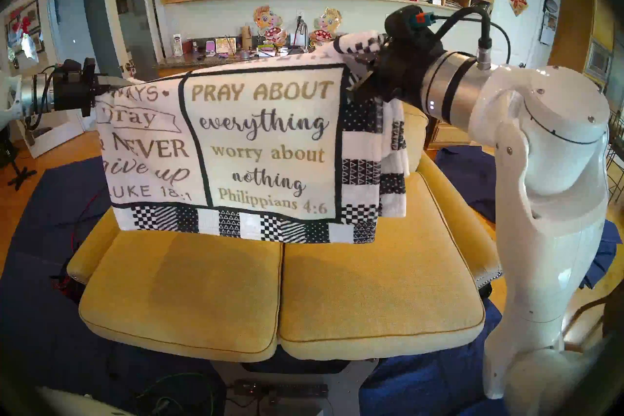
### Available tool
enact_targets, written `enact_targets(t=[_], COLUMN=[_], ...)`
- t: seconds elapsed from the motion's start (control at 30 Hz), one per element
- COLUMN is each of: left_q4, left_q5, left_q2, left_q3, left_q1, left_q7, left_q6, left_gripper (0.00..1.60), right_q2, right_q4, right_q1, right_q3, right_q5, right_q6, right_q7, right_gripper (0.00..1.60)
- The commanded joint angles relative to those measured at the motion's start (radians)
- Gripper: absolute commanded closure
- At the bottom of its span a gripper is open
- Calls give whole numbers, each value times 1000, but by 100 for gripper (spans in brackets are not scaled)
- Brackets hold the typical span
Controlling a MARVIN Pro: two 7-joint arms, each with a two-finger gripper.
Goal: Fold the blanket in half twice
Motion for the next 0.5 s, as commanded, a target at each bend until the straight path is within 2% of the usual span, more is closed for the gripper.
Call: enact_targets(t=[0.0,0.47], left_q4=[5,3], left_q5=[-7,-11], left_q2=[34,36], left_q3=[-37,-28], left_q1=[-17,15], left_q7=[-13,-18], left_q6=[-5,-5], left_gripper=[160,160], right_q2=[8,18], right_q4=[-9,-9], right_q1=[15,-7], right_q3=[54,50], right_q5=[-9,-3], right_q6=[-3,-3], right_q7=[-12,19], right_gripper=[160,160])
